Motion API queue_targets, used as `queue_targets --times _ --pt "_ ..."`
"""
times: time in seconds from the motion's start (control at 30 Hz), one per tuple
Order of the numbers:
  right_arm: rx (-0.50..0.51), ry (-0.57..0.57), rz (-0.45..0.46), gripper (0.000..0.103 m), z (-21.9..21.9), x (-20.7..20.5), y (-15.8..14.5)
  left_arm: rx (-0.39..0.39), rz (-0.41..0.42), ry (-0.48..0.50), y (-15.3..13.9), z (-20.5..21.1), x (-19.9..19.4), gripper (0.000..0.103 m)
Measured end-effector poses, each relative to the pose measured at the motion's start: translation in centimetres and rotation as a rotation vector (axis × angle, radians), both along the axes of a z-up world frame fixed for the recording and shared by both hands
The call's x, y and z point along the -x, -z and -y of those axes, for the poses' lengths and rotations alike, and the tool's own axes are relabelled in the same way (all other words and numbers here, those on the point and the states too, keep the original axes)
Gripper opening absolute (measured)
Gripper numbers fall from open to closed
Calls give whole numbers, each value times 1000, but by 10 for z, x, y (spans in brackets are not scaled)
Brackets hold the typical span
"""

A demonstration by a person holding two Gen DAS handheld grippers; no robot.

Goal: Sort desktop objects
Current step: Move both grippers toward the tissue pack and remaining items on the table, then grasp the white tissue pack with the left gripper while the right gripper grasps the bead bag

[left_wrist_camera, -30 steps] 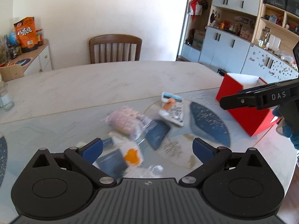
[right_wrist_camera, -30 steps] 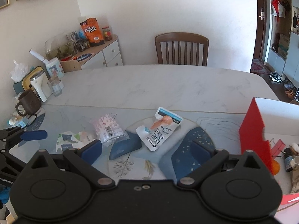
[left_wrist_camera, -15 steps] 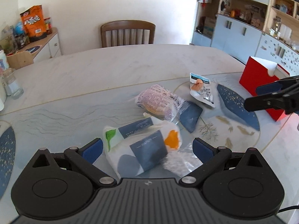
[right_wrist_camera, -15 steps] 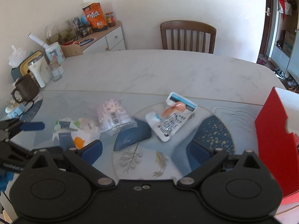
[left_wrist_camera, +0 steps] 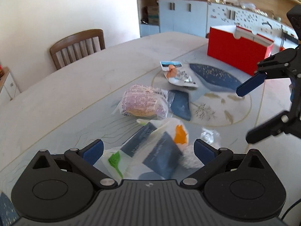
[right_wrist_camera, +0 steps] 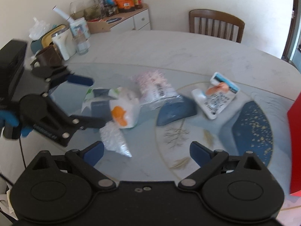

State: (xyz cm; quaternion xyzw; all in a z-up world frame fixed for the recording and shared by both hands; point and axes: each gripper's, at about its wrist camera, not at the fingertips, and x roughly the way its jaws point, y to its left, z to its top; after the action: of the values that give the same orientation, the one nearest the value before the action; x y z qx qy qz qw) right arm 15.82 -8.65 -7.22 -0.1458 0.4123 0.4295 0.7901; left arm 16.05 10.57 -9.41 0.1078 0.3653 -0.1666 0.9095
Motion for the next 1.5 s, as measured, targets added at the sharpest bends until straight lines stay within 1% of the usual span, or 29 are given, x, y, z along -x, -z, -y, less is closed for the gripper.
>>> queue_targets --times 0.17,0.33,0.5,0.53,0.57,0.6,0.67,0.7,0.77,0.83,0.97,1.1,1.27,1.4,1.47,1.5 --pt "9 -34 -3 97 -21 12 11 -19 -27 41 9 -4 -10 103" --pt "40 -59 15 93 -46 20 27 14 -52 41 15 -9 -20 103" --pt "76 -71 44 80 -63 22 43 59 -74 42 17 -15 -23 103" --pt "81 -73 48 76 -65 22 44 66 -76 43 16 -16 -23 103" --pt "86 -73 50 69 -67 21 46 73 -77 45 16 -17 -22 103" --pt "87 -75 53 66 -67 21 47 81 -80 46 16 -19 -21 103" --pt "84 -78 75 56 -68 21 48 89 -82 48 16 -20 -21 103" --pt "77 -78 73 54 -67 19 48 93 -84 49 16 -20 -21 103" --pt "62 -76 61 43 -64 15 48 91 -85 51 16 -19 -22 103" --pt "64 -75 62 39 -61 12 48 88 -90 59 18 -18 -24 103" --pt "73 -50 63 35 -48 2 46 60 -92 81 23 -11 -26 103" --pt "82 -11 57 34 -31 -8 45 31 -99 98 29 -3 -28 103" --pt "84 20 46 34 -17 -16 45 10 -120 82 34 4 -31 102" --pt "85 21 42 35 -12 -18 45 14 -138 55 35 8 -31 101" --pt "94 16 45 34 -11 -17 44 14 -134 35 35 10 -29 100" --pt "98 13 46 34 -11 -17 44 11 -131 23 34 12 -28 96"
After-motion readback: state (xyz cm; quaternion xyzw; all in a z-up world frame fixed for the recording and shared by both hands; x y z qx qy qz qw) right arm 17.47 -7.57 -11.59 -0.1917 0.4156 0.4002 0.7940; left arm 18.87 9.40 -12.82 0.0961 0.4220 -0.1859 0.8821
